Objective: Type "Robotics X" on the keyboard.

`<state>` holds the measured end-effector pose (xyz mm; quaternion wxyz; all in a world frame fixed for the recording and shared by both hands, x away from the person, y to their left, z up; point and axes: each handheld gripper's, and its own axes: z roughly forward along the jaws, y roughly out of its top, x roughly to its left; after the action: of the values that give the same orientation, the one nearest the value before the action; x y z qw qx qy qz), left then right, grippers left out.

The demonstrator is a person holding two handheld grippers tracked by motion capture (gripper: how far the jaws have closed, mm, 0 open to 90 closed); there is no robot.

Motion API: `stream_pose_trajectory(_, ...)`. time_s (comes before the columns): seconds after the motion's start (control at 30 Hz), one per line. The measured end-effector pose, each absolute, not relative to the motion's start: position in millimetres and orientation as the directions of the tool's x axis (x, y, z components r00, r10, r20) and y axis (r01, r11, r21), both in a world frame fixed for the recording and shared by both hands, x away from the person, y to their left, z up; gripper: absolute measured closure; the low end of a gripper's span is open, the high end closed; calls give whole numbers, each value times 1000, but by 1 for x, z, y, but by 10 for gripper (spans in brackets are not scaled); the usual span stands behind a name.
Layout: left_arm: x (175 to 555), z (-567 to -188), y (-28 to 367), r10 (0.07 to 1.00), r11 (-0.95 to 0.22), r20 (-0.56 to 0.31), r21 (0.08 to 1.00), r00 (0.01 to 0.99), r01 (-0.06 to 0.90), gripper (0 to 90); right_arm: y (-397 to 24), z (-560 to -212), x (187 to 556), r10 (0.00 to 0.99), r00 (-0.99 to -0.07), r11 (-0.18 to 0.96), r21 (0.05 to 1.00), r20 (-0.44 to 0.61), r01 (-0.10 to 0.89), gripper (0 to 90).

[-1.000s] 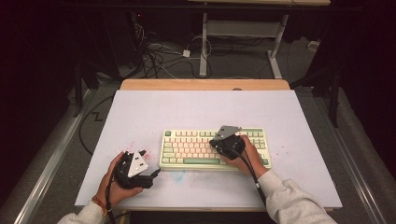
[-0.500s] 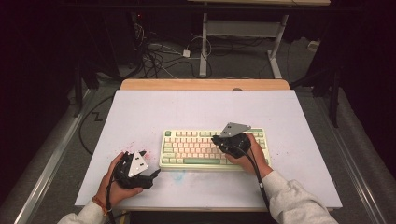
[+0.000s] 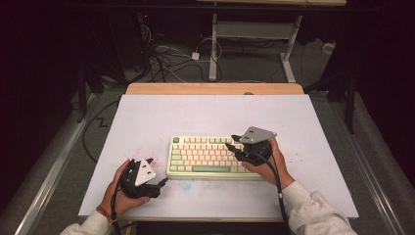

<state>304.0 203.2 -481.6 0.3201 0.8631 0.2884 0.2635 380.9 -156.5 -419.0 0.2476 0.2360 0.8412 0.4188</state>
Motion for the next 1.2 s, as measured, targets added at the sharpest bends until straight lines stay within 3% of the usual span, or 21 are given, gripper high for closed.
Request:
stream_pose_trajectory(0.1,304,-481,203,669,-629,275,705,691,329,187,-160,-418,379,612,-760,521,835,-218,180,482)
stream_pose_trajectory(0.37,306,-481,203,668,-630,275,704,691,329,192,-171,-416,368,635,-727,519,841,-262,150,314)
stream_pose_trajectory(1.2,311,-478,209,708,-579,241,736,663,350,221,-228,-427,334,717,-629,492,857,-301,151,234)
